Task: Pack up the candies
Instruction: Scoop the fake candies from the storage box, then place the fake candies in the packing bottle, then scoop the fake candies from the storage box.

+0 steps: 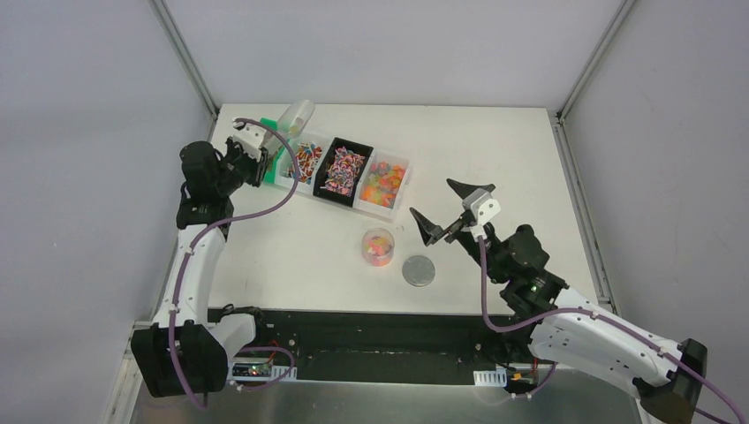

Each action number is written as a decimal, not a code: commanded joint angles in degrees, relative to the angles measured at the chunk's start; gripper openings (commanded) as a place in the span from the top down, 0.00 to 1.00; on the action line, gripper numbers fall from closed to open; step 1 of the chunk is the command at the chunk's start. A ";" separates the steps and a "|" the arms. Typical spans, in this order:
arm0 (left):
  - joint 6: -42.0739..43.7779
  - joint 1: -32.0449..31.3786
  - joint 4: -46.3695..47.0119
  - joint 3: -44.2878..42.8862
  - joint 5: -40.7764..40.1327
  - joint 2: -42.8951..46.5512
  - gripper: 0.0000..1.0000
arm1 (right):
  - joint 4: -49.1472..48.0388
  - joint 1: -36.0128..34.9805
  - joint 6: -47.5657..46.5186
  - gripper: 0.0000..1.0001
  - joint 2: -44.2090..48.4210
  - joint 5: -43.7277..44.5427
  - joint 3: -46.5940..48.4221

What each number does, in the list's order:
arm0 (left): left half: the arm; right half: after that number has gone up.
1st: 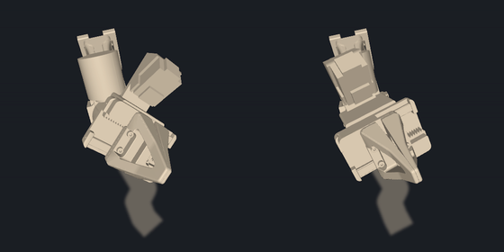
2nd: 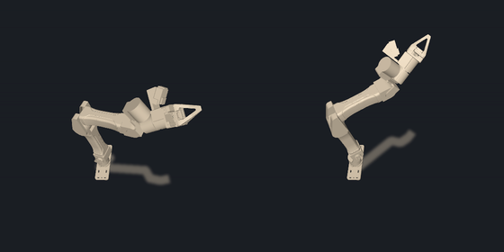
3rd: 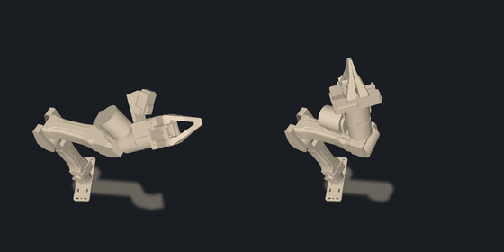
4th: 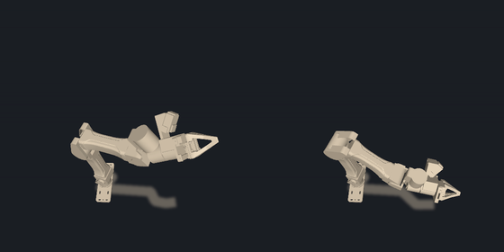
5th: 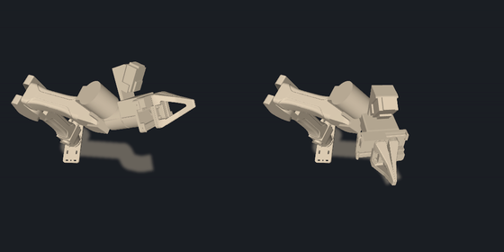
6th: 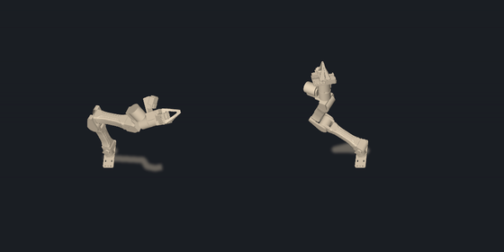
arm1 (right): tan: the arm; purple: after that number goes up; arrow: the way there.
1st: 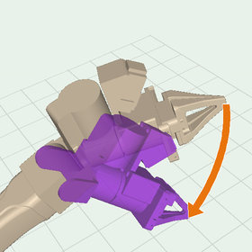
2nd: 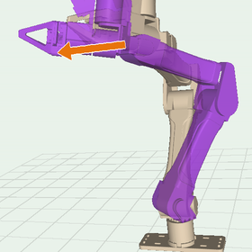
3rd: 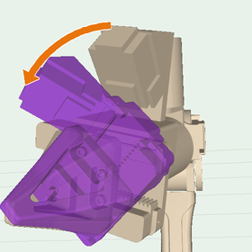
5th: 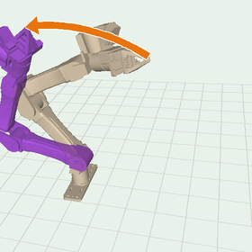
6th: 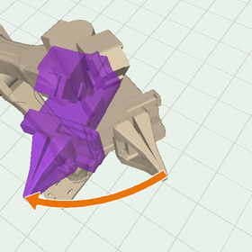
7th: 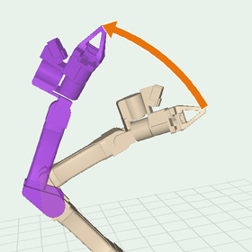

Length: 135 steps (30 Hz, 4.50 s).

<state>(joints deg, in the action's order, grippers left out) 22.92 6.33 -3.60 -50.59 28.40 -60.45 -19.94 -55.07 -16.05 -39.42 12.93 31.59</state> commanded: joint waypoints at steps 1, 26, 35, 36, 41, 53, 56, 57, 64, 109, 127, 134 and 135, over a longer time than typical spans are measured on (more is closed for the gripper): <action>-0.61 -1.15 -2.89 -3.46 7.59 1.50 1.00 | 0.16 -0.24 -1.74 0.00 1.88 2.76 2.82; 25.53 -17.91 -36.30 -12.69 8.34 0.77 1.00 | 3.47 -0.22 -3.63 0.00 7.34 5.47 3.85; 29.55 -20.52 -42.89 -13.31 8.28 3.11 1.00 | 3.59 -0.24 -3.40 0.00 8.85 6.07 3.89; 29.81 -20.63 -43.47 -13.38 8.39 3.39 1.00 | 3.54 -0.22 -3.28 0.00 8.87 5.99 3.86; 31.48 -21.21 -47.42 -13.48 8.71 4.67 1.00 | 3.58 -0.25 -2.30 0.00 9.15 5.73 3.56; 31.30 -26.31 -51.62 -15.02 6.88 4.11 1.00 | 3.31 -0.22 -1.52 0.00 8.38 5.27 3.91; 31.09 -28.45 -53.15 -16.05 5.77 3.01 1.00 | 3.16 -0.21 -1.55 0.00 8.23 5.43 3.77; 31.08 -29.44 -53.56 -16.40 5.60 2.69 1.00 | 3.12 -0.21 -1.54 0.00 8.15 5.52 3.74; 30.03 -34.11 -56.01 -18.64 0.86 1.41 1.00 | 3.16 -0.21 -1.76 0.00 8.17 5.73 3.69; 6.70 -41.62 -50.98 -35.66 -32.53 -14.31 1.00 | 3.16 -0.22 -2.20 0.00 7.32 5.19 4.38; -1.78 -16.38 -53.35 -45.83 -33.50 -23.08 1.00 | 3.37 -0.25 0.19 0.00 9.01 3.64 1.52; 2.01 -9.28 -53.05 -49.10 -31.98 -30.54 1.00 | 3.02 -0.22 0.17 0.00 8.94 2.78 1.23; 2.20 -8.81 -53.15 -49.54 -33.19 -31.65 1.00 | 2.98 -0.25 0.15 0.00 9.13 2.91 1.03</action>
<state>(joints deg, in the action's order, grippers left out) 23.44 -4.58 -57.49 -96.95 -2.90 -88.53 -15.11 -55.07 -16.58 -30.94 16.67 32.88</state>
